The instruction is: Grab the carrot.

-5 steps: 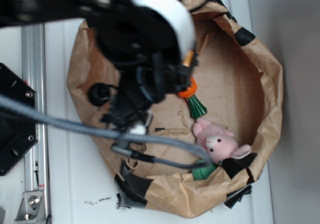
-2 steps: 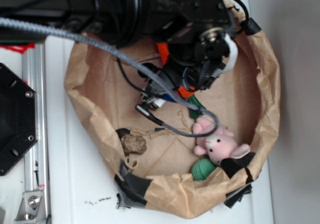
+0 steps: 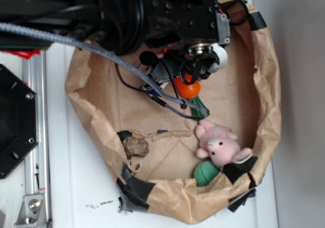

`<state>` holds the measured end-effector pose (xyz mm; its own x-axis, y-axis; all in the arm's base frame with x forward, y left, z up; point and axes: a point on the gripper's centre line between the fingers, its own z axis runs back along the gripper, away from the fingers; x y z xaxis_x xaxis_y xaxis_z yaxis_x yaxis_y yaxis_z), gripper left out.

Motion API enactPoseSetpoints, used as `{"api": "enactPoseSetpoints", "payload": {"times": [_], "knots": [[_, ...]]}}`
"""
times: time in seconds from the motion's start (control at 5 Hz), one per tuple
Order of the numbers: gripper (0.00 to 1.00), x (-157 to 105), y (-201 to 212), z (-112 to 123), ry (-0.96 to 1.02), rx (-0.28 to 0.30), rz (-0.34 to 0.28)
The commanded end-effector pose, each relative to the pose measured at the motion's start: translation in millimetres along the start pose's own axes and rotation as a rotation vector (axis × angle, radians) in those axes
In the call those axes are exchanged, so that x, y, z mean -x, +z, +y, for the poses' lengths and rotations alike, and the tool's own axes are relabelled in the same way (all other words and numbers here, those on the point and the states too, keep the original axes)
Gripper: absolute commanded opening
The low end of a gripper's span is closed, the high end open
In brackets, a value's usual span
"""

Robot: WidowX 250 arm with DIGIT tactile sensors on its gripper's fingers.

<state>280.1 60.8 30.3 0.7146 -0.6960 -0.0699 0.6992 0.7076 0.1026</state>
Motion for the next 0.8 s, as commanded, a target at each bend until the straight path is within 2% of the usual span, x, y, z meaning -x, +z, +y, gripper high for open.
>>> {"api": "enactPoseSetpoints", "payload": {"times": [0.0,0.2,0.4,0.6], "knots": [[0.0,4.6,5.3,7.4,0.158,-0.034,-0.053],[0.0,-6.9,51.0,-2.9,0.218,-0.069,-0.192],[0.0,-21.1,104.3,-10.8,0.281,-0.056,-0.346],[0.0,-28.2,150.1,-16.4,0.4,-0.102,-0.366]]}}
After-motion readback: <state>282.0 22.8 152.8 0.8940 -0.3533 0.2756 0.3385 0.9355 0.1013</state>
